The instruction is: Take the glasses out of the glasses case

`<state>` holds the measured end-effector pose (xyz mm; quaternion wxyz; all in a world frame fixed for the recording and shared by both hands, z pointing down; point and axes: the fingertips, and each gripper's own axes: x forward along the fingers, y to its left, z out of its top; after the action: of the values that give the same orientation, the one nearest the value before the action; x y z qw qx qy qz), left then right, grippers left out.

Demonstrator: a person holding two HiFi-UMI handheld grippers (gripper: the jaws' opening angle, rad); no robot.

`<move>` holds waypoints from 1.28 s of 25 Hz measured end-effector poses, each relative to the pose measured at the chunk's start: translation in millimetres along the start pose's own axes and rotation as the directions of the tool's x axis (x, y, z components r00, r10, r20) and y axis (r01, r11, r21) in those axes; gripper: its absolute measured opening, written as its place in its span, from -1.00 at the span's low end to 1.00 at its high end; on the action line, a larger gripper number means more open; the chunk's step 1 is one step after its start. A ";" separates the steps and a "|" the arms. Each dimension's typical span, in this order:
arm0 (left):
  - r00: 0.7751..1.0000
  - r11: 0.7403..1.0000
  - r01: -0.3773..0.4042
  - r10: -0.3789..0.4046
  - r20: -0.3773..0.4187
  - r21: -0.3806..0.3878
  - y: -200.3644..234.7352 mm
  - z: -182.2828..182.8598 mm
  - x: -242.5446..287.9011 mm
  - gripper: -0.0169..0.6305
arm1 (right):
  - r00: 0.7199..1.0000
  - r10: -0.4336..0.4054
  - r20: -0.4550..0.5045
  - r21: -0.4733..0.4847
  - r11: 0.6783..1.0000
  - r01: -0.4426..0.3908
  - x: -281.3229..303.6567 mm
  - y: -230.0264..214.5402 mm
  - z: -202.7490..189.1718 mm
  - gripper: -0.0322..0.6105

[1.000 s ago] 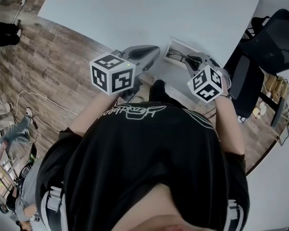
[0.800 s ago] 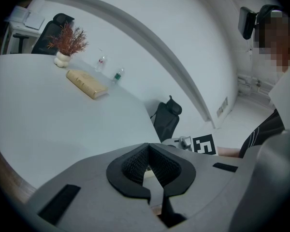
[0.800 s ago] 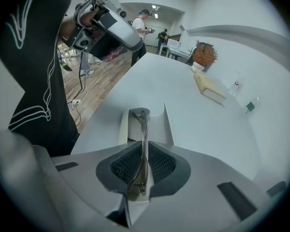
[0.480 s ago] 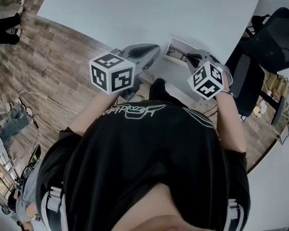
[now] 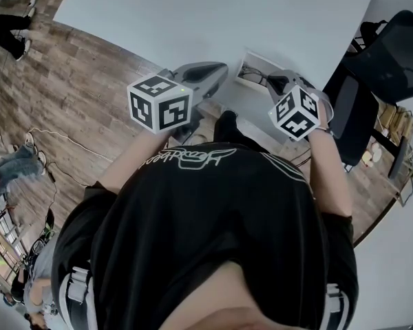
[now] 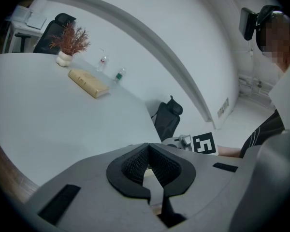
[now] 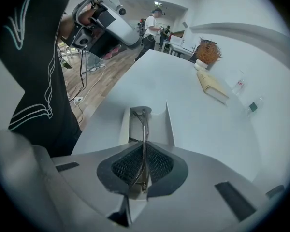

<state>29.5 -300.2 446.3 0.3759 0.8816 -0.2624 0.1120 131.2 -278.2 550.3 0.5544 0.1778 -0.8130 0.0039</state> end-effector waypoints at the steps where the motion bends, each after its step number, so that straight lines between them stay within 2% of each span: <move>1: 1.000 1.000 0.000 0.000 0.000 0.000 0.0 -0.4 0.1 -0.92 | 1.000 -0.003 -0.001 0.000 1.000 0.003 0.2 0.0 0.0 -0.87; 32: 1.000 1.000 0.009 -0.009 -0.017 0.020 -0.6 1.8 -7.3 -0.92 | 0.997 -0.072 -0.030 -0.015 0.997 0.072 -6.2 -10.4 0.0 -0.87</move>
<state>23.8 -298.4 441.9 0.3696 0.8856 -0.2543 0.1203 136.3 -286.2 542.7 0.5678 0.2031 -0.7975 -0.0192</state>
